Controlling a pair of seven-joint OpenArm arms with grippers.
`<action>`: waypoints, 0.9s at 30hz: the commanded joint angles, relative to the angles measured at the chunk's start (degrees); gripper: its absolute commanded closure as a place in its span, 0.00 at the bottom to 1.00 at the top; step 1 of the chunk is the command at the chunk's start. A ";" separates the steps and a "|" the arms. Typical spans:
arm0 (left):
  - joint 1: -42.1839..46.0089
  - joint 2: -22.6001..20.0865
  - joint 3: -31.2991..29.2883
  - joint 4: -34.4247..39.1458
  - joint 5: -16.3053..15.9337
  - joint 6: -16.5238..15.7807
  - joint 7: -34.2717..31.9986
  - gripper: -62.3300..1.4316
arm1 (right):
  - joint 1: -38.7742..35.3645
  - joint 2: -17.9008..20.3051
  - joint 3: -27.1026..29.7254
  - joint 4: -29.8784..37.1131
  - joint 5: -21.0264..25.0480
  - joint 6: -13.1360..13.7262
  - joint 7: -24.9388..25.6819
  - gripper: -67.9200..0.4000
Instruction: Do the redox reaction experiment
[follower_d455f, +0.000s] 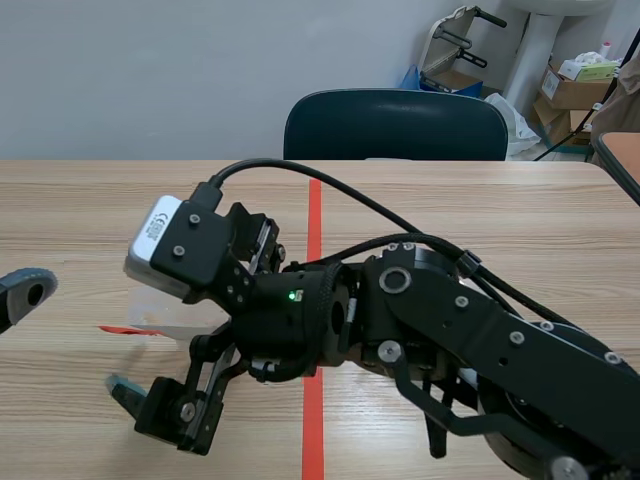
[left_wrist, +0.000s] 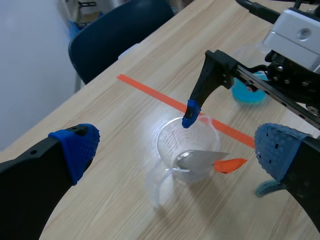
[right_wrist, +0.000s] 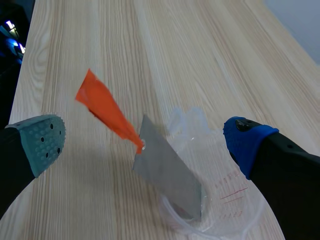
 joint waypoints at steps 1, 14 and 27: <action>-1.07 0.15 -0.20 0.11 -0.46 0.11 -1.01 0.00 | 1.25 -0.59 -0.09 1.05 -0.07 -0.70 1.14 0.05; -2.89 0.50 -0.20 -9.09 -0.42 0.09 -4.48 0.00 | 1.36 -1.03 -0.20 1.05 -2.82 -1.88 3.74 0.45; -2.71 0.72 -0.20 -10.97 -0.44 -0.17 -4.74 0.00 | 1.36 0.02 -0.09 1.09 -2.97 -5.79 7.85 0.74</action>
